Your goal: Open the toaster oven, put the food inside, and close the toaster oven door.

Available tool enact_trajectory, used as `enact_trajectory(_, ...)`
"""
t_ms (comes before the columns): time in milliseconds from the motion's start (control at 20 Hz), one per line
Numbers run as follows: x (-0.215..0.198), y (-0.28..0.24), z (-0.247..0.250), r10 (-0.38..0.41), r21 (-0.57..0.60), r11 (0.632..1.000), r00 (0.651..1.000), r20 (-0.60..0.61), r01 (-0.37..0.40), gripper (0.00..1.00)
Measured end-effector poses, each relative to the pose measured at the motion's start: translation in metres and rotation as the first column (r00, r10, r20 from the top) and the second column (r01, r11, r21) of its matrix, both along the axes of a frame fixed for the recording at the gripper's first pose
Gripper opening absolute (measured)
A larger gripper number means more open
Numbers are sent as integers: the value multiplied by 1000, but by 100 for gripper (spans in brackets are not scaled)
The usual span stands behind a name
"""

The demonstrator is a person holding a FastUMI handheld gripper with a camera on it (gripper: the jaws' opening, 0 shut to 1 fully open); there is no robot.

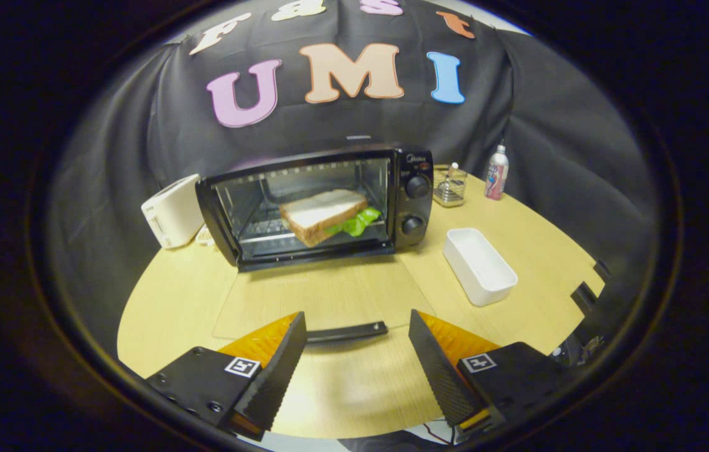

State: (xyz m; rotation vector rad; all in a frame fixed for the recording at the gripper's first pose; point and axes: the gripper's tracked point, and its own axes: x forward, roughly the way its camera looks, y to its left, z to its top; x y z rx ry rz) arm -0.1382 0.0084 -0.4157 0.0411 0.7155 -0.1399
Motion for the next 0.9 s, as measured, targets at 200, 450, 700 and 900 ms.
enact_trajectory(200, -22, -6, -27, 13, -19, 1000, 997, -74, -14, 100)
enact_trajectory(450, -37, -3, -61, 52, -25, 998, 985, -162, -57, 100)
enact_trajectory(700, -27, 11, -80, 91, -13, 995, 977, -192, -96, 100)
enact_trajectory(900, -8, 23, -84, 113, 2, 993, 978, -178, -115, 100)
